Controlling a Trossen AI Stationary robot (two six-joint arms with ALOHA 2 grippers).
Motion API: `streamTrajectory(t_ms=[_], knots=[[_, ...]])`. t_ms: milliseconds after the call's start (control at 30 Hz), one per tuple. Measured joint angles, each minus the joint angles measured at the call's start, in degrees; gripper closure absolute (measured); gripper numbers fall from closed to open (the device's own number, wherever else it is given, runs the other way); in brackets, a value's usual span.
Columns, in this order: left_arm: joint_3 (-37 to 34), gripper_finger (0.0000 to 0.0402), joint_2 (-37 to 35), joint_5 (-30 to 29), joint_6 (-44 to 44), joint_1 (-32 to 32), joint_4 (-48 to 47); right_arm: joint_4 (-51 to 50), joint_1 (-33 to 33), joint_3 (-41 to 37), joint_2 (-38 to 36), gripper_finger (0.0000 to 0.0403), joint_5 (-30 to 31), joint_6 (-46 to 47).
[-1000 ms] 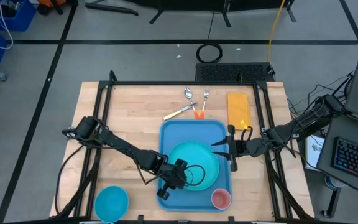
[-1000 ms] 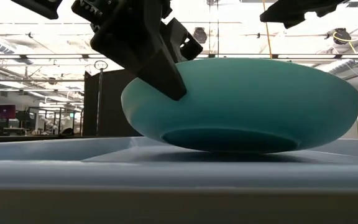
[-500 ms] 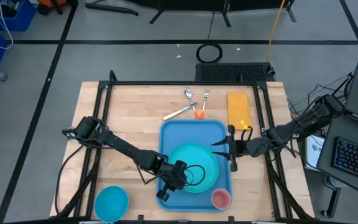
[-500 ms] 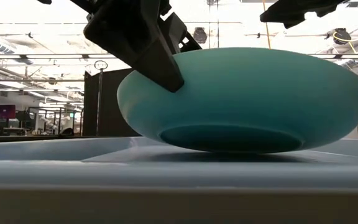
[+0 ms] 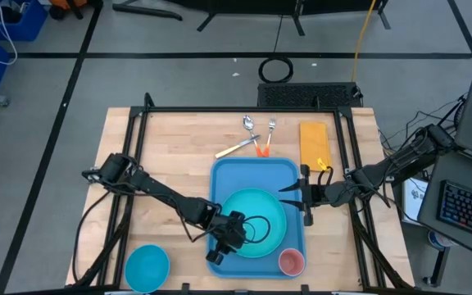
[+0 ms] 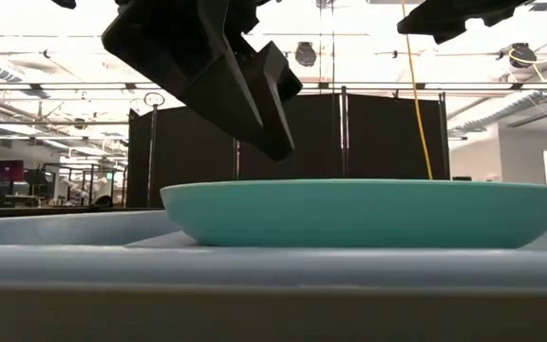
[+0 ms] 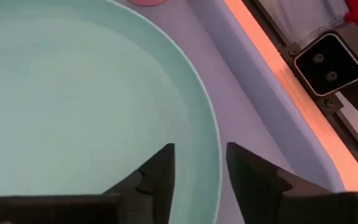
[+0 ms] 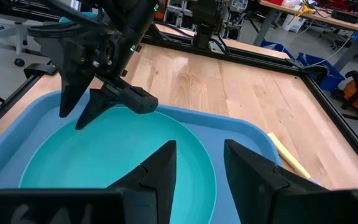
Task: Set up tray
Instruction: Put the light blue plate to the bottom of the pink cup on the blue serving tray
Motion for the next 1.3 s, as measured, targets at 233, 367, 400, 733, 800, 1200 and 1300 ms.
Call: streamTrajectory(t_ms=[233,367,400,733,800,1200,1300], knots=[[0.0,0.0235,-0.6,-2.3,-0.7,-0.1,-2.9,-0.2,0.0,0.0,0.0,0.0280,0.0,0.0],[0.0,0.0249,-2.4,-7.0,-0.1,-0.8,-5.5,0.7,0.0,-1.4,0.0,0.0280,0.0,0.0],[0.0,0.0254,-3.0,-8.2,0.0,-1.0,-6.0,1.5,0.0,-1.9,0.0,0.0280,0.0,0.0],[-0.6,0.0285,-5.9,-21.5,-8.1,-1.6,-21.6,3.9,0.0,-2.5,0.0,0.0280,0.0,-0.5],[-1.8,0.0287,-5.5,-22.5,-9.9,-1.1,-22.6,4.2,0.0,-2.5,0.0,0.0280,0.0,-0.4],[-3.3,0.0334,-5.2,-28.5,-13.3,-1.2,-24.8,4.2,-0.1,-2.5,0.0,0.0280,0.0,-0.5],[-3.3,0.0352,-5.4,-28.9,-14.1,-1.5,-25.8,4.2,-0.1,-2.5,0.0,0.0280,0.0,-0.5]])
